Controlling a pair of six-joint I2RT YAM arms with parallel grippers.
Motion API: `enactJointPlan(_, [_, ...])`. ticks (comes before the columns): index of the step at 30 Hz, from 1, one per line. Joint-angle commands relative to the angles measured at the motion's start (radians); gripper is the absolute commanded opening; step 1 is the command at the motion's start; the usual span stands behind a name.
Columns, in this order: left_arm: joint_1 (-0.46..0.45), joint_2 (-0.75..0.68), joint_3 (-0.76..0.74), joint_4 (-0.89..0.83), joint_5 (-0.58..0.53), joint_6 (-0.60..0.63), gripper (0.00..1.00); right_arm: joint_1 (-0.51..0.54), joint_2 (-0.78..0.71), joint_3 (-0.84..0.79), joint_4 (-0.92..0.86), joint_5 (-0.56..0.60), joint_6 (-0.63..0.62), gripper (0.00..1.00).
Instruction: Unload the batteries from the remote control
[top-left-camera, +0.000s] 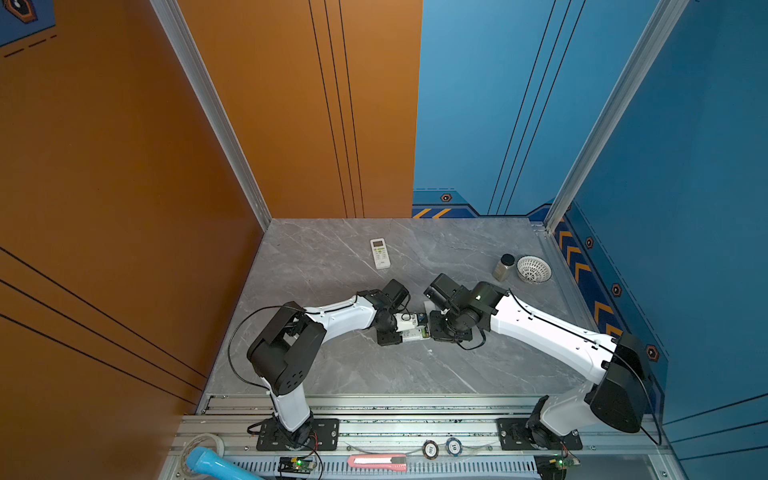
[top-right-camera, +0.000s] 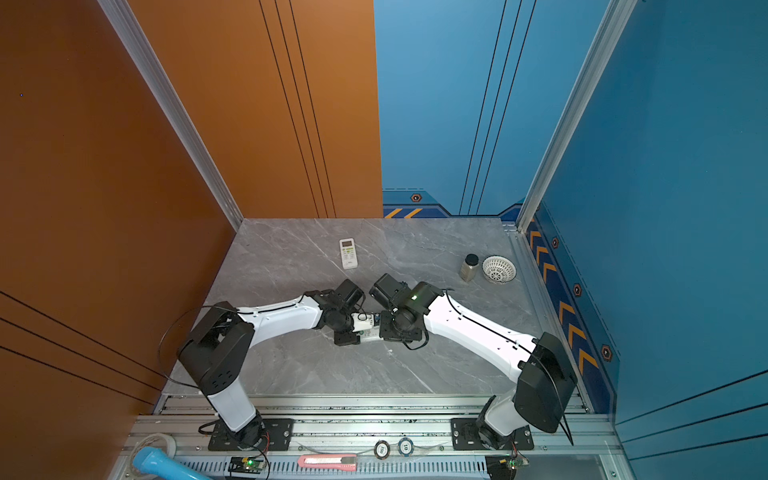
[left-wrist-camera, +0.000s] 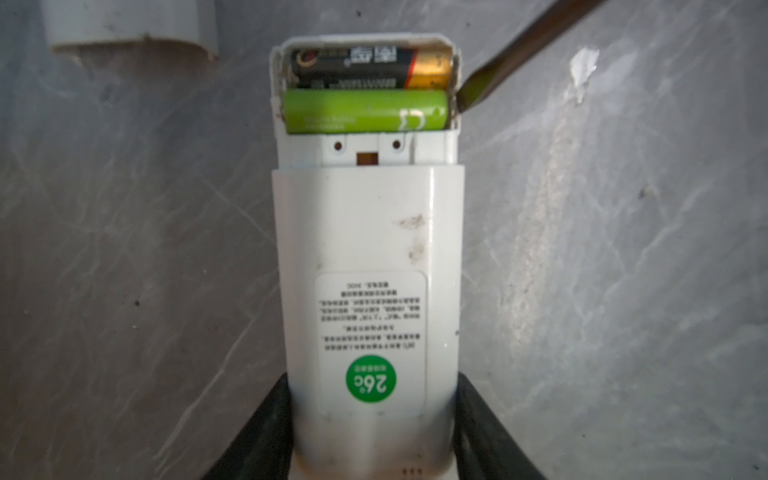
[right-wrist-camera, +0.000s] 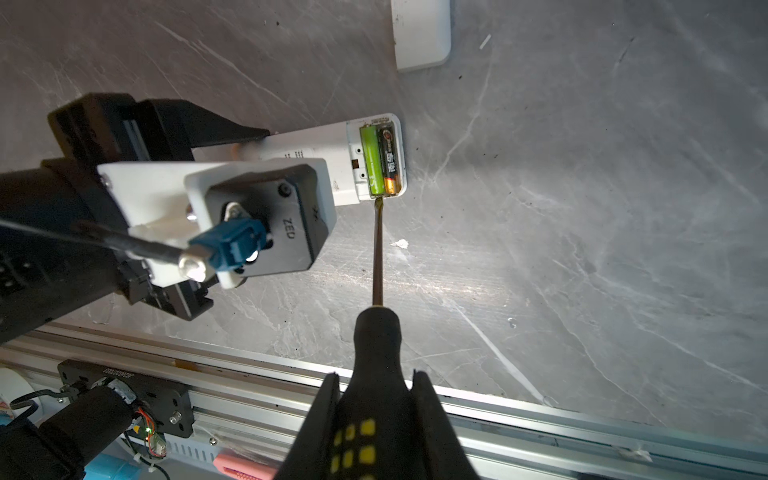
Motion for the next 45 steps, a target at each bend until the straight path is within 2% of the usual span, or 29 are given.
enactJointPlan(1, [-0.019, 0.007, -0.029, -0.046, 0.013, -0.008, 0.28, -0.002, -0.021, 0.031, -0.023, 0.029, -0.005, 0.00])
enactJointPlan(17, [-0.022, 0.012, -0.023, -0.044, 0.022, -0.013, 0.28, -0.015, -0.017, 0.013, -0.034, 0.056, -0.007, 0.00])
enactJointPlan(45, [-0.023, 0.021, -0.018, -0.046, 0.017, -0.014, 0.28, -0.022, -0.016, -0.003, -0.065, 0.031, 0.004, 0.00])
